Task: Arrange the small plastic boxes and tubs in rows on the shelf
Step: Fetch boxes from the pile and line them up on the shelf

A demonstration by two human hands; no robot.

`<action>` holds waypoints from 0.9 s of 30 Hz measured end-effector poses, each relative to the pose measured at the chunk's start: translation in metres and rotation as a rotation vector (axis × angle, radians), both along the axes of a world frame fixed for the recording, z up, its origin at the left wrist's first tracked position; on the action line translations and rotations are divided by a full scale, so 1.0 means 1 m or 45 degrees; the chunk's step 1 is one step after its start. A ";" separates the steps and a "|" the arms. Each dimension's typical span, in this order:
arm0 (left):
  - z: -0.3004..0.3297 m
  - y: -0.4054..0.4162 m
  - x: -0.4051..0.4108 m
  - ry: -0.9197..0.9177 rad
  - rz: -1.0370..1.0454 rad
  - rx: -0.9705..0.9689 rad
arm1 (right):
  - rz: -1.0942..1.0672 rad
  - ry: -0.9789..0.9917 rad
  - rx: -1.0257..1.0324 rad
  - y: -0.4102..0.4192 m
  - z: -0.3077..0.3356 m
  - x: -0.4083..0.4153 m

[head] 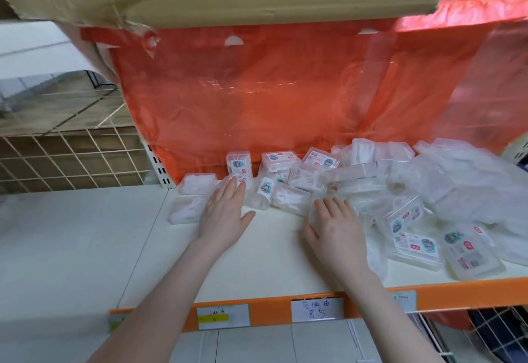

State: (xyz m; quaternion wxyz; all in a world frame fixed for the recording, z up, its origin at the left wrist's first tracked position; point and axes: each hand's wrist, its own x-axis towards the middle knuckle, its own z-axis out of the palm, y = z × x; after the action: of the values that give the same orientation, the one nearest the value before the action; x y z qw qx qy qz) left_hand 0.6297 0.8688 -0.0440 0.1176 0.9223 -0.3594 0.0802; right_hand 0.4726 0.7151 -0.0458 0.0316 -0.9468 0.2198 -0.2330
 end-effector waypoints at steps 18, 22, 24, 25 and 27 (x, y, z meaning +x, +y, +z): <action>-0.008 0.004 0.033 -0.150 -0.017 0.028 | -0.035 -0.177 -0.070 0.017 -0.008 -0.010; -0.009 0.009 0.035 -0.099 -0.028 0.035 | -0.027 -0.207 -0.074 0.020 -0.011 -0.010; -0.010 0.010 0.037 -0.020 -0.012 -0.003 | -0.033 -0.219 -0.067 0.020 -0.012 -0.010; -0.009 0.009 0.038 0.009 -0.003 -0.029 | -0.034 -0.220 -0.061 0.020 -0.013 -0.009; -0.007 0.005 0.040 0.049 0.013 -0.079 | -0.029 -0.225 -0.047 0.020 -0.013 -0.009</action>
State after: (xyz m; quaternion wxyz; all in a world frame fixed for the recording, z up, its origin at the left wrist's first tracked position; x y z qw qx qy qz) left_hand 0.6695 0.8736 -0.0510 0.1528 0.9214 -0.3497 0.0740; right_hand 0.4640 0.7346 -0.0584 0.0307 -0.9204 0.2227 -0.3200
